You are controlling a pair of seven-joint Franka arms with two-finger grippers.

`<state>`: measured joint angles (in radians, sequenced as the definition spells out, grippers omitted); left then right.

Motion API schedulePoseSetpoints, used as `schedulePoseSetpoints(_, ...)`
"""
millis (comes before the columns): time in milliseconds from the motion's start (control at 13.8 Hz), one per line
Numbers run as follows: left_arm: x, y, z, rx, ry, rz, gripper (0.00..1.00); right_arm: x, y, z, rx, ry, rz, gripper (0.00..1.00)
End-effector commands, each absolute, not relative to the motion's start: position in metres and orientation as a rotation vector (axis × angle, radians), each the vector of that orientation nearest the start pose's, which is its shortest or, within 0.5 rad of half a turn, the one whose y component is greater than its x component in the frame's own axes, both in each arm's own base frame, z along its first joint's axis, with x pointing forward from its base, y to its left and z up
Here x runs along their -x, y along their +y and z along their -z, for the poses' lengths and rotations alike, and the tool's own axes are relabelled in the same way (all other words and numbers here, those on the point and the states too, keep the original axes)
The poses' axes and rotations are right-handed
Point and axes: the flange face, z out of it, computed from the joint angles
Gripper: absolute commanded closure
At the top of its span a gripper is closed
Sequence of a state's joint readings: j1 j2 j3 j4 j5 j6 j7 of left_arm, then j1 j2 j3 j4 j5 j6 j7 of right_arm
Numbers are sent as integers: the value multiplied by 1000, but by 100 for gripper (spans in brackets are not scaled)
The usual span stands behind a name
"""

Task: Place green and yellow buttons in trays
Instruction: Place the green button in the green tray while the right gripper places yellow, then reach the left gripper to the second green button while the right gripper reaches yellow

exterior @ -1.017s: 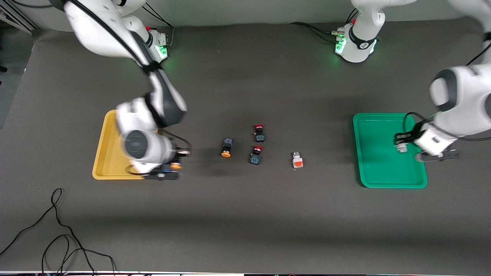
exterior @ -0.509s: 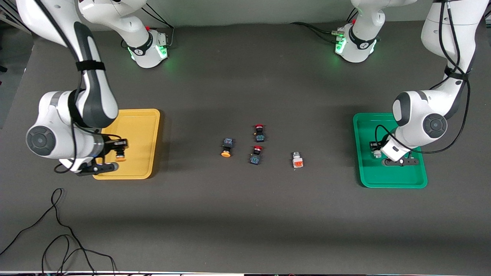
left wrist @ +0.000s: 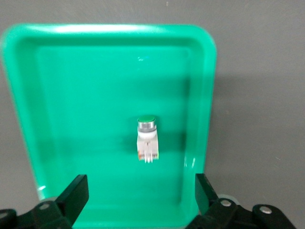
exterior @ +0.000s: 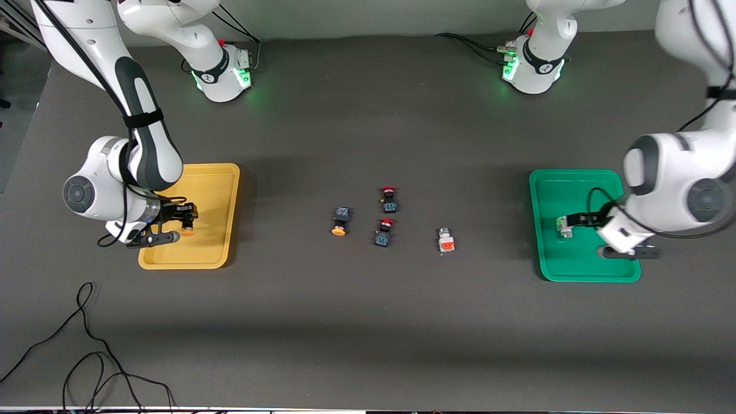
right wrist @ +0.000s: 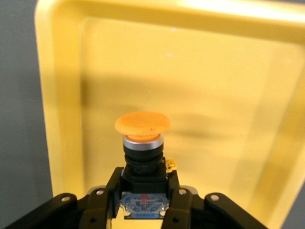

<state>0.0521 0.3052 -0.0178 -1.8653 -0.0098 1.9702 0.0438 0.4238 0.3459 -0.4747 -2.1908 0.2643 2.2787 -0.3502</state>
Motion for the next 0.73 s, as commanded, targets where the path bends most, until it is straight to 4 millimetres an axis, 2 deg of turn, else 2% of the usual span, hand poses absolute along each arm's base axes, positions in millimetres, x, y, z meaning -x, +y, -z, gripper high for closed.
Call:
schedulePoseSetpoints(0,-620,23,-408,3150,16,-331,0,-533,-19,-216,3057,-192,-261,100)
schedulePoseSetpoints(145,-627,9,-434,3158,-11,-288,0,-532,-17,-208,3064,-197,-274,100)
schedulePoseSetpoints(218,-628,-9,-442,3152,-59,-273,0,-532,-17,-205,3064,-193,-280,100)
schedulePoseSetpoints(291,-626,-30,-447,3148,-83,-259,0,-532,-16,-205,3055,-173,-274,74)
schedulePoseSetpoints(363,-625,-65,-447,3144,-104,-249,0,-531,-16,-205,3047,-157,-271,6)
schedulePoseSetpoints(436,-622,-96,-445,3134,-154,-245,0,-532,-15,-208,3044,-156,-263,0)
schedulePoseSetpoints(509,-618,-123,-441,3128,-167,-248,0,-533,-11,-212,3039,-163,-257,0)
schedulePoseSetpoints(654,-607,-193,-428,3137,-204,-207,0,-534,4,-231,3018,-178,-239,0)
